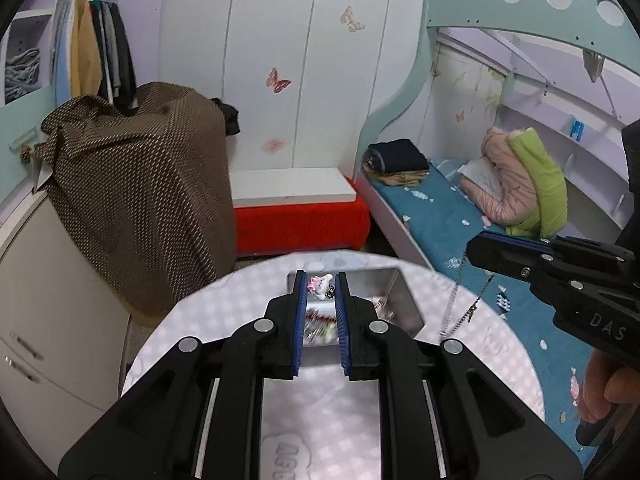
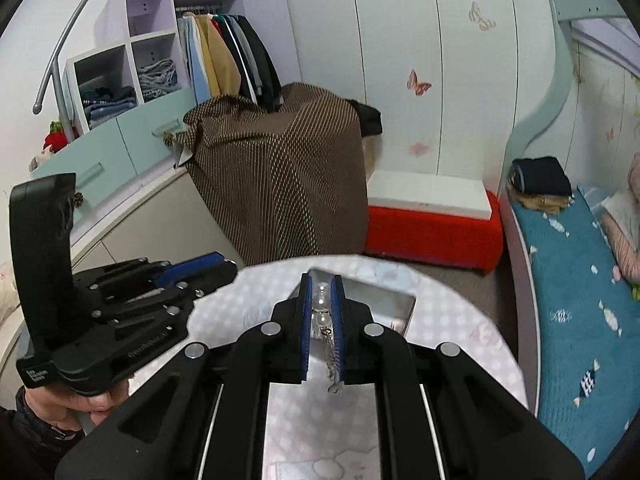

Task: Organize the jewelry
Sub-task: 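Carry the pink charm and pearl earring with both tools over the tin, then open both tools to drop the charm and earring into the tin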

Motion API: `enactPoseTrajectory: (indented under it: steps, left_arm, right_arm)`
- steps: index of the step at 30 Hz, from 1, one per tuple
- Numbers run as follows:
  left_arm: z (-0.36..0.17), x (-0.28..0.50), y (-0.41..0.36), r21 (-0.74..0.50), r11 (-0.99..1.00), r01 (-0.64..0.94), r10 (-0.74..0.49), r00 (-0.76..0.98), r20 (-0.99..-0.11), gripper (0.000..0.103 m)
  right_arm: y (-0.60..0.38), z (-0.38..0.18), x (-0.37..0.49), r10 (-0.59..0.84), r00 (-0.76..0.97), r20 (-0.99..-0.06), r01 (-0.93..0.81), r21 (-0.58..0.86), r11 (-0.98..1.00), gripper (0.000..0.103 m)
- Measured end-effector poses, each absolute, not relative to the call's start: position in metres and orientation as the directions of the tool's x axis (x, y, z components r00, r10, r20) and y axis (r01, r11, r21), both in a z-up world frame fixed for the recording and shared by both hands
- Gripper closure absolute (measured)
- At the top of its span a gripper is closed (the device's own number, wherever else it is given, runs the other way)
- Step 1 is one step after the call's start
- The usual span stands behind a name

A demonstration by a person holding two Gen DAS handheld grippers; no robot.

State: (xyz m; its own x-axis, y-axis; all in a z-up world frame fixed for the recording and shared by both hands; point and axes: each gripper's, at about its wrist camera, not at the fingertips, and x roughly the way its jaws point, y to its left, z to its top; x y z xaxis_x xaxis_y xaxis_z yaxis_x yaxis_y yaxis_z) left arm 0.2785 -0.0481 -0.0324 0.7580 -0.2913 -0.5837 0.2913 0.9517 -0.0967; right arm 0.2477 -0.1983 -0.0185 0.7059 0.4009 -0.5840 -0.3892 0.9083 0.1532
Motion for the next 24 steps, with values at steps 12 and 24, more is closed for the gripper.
enactPoseTrajectory:
  steps: [12,24]
  left_arm:
    - [-0.008,0.324,-0.075,-0.089,0.944,0.318,-0.309,0.756,-0.577,0.089]
    - [-0.045,0.369,-0.085,-0.129,0.940,0.315,-0.318,0.677,-0.663,0.089]
  right_arm:
    - [-0.200,-0.016,0.292,0.372,0.699,-0.611,-0.352,0.159,0.922,0.095]
    - [-0.195,-0.051,0.331,0.366,0.625,-0.690,-0.302,0.219,0.928,0.095]
